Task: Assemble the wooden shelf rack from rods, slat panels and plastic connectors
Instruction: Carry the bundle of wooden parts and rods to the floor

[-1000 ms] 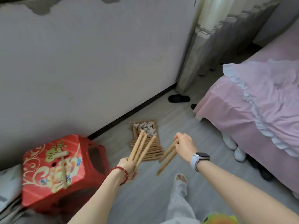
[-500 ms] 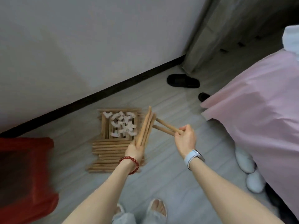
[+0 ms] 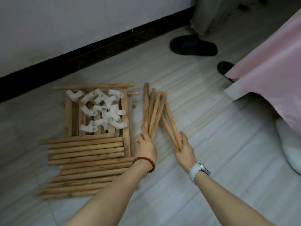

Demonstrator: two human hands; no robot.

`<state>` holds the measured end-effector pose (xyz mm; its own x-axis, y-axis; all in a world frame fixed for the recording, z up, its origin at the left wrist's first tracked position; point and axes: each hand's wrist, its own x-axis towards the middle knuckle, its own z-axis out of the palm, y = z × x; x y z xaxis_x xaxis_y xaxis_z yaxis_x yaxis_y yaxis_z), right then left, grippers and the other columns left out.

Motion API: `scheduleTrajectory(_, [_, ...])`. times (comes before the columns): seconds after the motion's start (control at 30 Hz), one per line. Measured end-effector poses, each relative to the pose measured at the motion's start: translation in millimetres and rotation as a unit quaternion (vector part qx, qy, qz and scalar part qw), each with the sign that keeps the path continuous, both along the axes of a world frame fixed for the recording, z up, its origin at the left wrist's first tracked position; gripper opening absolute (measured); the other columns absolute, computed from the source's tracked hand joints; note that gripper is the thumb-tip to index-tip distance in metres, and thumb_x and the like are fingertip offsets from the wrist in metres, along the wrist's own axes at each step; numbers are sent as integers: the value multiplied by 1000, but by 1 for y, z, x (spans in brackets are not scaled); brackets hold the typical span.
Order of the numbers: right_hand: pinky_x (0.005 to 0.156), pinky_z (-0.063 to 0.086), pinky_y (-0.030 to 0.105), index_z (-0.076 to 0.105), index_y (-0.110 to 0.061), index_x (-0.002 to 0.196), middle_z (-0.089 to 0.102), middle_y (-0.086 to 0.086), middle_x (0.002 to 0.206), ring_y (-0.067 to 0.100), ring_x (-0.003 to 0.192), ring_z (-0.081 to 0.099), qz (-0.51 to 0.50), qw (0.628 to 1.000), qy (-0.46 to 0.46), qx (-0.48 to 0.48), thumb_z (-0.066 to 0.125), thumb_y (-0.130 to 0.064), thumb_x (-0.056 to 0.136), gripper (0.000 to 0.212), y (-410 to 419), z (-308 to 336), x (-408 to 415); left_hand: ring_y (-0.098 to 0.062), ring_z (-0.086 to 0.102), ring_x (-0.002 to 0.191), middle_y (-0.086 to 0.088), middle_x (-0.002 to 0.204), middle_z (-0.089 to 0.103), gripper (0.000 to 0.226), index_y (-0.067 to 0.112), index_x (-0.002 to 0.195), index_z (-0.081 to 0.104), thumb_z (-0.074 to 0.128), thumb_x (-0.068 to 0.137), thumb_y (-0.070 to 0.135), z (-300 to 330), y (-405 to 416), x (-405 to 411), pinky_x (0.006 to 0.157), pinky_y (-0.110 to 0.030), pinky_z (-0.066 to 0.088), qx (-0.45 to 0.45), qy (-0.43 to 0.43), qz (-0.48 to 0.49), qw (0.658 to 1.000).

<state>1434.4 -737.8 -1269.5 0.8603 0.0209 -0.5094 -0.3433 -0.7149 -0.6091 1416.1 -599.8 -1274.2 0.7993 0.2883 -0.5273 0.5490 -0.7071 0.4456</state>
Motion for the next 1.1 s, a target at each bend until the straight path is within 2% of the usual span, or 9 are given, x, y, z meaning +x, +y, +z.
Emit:
scheduleTrajectory(0.2, [90,43,30,52,-11,126,57,14,115,31,112,52,108,994,13,-24,45,1,83,45,5,-45,9,-34,28,130,-17,147,17,73,1,146,-10,39,94,15,-24,-2,4,104,-37,31,3,67,-62,996])
scheduleTrajectory(0.3, [105,29,26,36,-5,141,45,16,135,29,128,40,140,990,-18,-23,41,1,90,52,9,-52,24,-34,9,140,-14,155,-6,78,2,146,-12,42,94,23,-32,2,6,111,-38,22,2,39,-106,994])
scheduleTrajectory(0.47, [93,44,42,52,-11,121,58,12,118,34,112,51,200,977,-61,-48,34,-18,87,39,18,-59,35,-29,-7,144,-14,156,-10,67,1,147,-5,27,99,36,-41,9,5,113,-43,15,112,30,-213,970])
scheduleTrajectory(0.6, [100,40,40,43,-8,135,51,10,132,29,122,46,217,972,-82,-45,35,-11,94,42,23,-63,37,-29,28,137,-18,150,28,61,-2,142,31,24,96,37,-47,11,3,104,-38,33,173,-16,-209,962])
scheduleTrajectory(0.67, [108,33,35,32,-8,144,41,10,144,25,132,38,203,974,-94,-40,35,-10,96,48,27,-61,42,-26,58,111,-14,122,61,61,4,116,64,28,83,39,-53,15,1,82,-33,50,176,-38,-236,955])
scheduleTrajectory(0.73, [114,22,28,24,-7,147,28,9,153,22,141,26,237,966,-90,-58,34,-10,97,52,31,-60,47,-23,63,96,-8,107,68,56,8,103,71,30,79,38,-53,20,-1,74,-33,48,182,-64,-259,947])
scheduleTrajectory(0.83, [115,13,23,16,-8,149,15,8,157,17,145,12,292,949,-87,-80,32,-8,98,53,37,-59,50,-25,54,103,-9,112,63,50,6,108,67,33,83,33,-49,26,-1,82,-38,32,205,-98,-275,934])
scheduleTrajectory(0.97, [117,17,38,5,-13,150,5,9,158,22,146,4,345,922,-107,-139,36,2,92,68,40,-60,49,-29,-1,143,-15,155,6,62,2,147,9,25,98,38,-45,31,-2,113,-51,0,231,-21,-312,921])
scheduleTrajectory(1.1, [116,15,44,3,-19,151,1,2,158,19,146,-2,377,904,-92,-180,36,0,90,71,45,-55,55,-31,-5,144,-16,155,6,61,4,147,15,25,98,39,-42,37,-3,111,-54,-10,244,-39,-296,923])
